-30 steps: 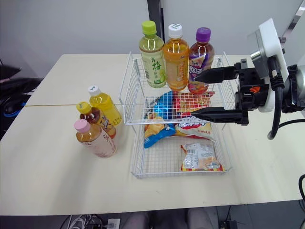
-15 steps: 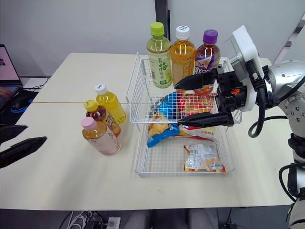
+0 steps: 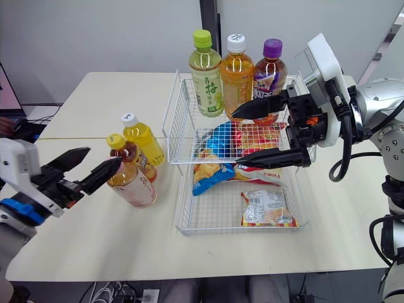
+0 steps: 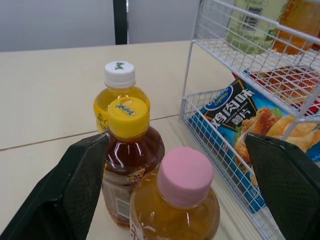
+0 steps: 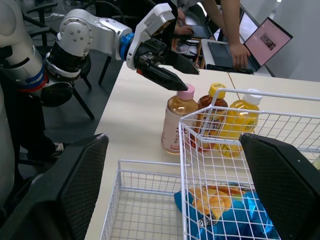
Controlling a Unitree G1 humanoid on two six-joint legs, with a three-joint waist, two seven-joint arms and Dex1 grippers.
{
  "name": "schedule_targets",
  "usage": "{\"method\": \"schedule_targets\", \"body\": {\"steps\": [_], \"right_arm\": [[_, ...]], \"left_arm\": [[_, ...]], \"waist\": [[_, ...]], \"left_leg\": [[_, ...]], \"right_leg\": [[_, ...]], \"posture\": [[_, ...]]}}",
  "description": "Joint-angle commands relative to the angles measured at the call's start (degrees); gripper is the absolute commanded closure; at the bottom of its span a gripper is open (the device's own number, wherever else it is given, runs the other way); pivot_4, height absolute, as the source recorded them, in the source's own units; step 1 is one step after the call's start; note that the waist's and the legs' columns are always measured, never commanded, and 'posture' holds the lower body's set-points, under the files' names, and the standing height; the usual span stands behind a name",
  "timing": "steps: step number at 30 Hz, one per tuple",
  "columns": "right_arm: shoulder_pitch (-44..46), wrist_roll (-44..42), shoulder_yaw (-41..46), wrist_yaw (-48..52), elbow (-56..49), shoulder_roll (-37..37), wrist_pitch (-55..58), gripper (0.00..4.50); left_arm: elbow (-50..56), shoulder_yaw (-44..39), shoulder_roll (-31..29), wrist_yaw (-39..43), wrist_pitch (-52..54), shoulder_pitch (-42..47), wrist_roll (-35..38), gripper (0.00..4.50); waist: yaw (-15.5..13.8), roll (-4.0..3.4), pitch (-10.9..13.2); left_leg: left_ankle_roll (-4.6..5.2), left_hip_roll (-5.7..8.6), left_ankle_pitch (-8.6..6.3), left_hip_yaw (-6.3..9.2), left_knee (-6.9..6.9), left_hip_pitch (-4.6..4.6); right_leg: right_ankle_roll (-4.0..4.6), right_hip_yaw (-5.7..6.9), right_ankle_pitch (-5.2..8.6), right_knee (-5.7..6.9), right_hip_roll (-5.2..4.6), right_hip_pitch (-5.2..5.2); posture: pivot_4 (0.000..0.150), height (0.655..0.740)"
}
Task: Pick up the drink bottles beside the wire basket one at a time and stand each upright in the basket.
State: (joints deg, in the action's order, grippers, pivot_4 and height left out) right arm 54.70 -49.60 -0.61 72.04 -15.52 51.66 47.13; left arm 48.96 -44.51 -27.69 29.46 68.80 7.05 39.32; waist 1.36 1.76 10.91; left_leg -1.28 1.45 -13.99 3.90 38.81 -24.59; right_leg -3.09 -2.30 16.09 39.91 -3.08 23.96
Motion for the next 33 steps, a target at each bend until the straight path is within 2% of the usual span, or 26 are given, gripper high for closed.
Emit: {"method": "schedule_targets", "body": {"steps": [1, 9, 12, 20, 27, 33], "right_arm": [[1.18, -0.55, 2.43, 0.02, -1.25, 0.86, 0.14, 0.0], [1.75, -0.61, 2.39, -0.07, -1.18, 0.7, 0.74, 0.0], [1.84, -0.74, 2.53, -0.31, -1.3, 0.67, 1.06, 0.0], [1.97, -1.07, 3.07, -0.98, -1.66, 0.86, 1.9, 0.0], [1.61, -1.02, 3.76, -1.57, -2.1, 1.1, 2.56, 0.0], [1.29, -0.93, 4.34, -1.95, -1.89, 1.82, 2.39, 0.0]], "left_arm": [[1.62, 3.09, 0.86, -3.78, -3.82, -0.76, -0.37, 0.02], [-0.24, 8.38, 1.92, -8.68, -8.93, -2.65, -0.27, 0.02], [-1.03, 10.03, 2.29, -10.26, -9.79, -2.97, 0.15, 0.58], [-3.01, 14.04, 2.29, -12.38, -12.34, -2.92, 0.62, 3.06], [-3.77, 14.16, 0.38, -11.55, -16.25, -4.52, 0.61, 3.08], [-0.34, 8.66, -2.73, -10.47, -17.3, -6.77, 6.72, 3.08]], "waist": [[0.0, 0.0, 0.0], [-0.01, 0.0, 0.0], [-0.01, 0.0, 0.0], [-0.08, 0.0, 0.0], [-0.72, 0.0, 0.0], [-0.96, 0.0, 0.0]], "left_leg": [[0.0, 0.0, 0.0, 0.01, 0.0, 0.0], [0.0, 0.01, 0.0, 0.0, 0.0, 0.0], [0.0, 0.01, 0.0, 0.0, 0.0, 0.0], [0.0, 0.02, 0.0, 0.0, 0.0, 0.0], [0.0, 0.05, 0.0, 0.0, 0.0, 0.0], [0.0, 0.03, 0.0, 0.0, -0.01, 0.01]], "right_leg": [[0.0, 0.01, 0.0, 0.0, 0.0, 0.0], [0.0, 0.01, 0.0, -0.01, 0.01, -0.01], [0.0, 0.01, 0.0, -0.02, 0.01, -0.02], [0.0, 0.02, 0.0, -0.03, 0.02, -0.03], [0.0, 0.02, 0.0, -0.07, 0.02, -0.07], [0.0, 0.01, 0.0, -0.08, 0.01, -0.05]], "posture": [[0.15, 0.74], [0.15, 0.74], [0.15, 0.74], [0.15, 0.74], [0.15, 0.74], [0.15, 0.74]]}}
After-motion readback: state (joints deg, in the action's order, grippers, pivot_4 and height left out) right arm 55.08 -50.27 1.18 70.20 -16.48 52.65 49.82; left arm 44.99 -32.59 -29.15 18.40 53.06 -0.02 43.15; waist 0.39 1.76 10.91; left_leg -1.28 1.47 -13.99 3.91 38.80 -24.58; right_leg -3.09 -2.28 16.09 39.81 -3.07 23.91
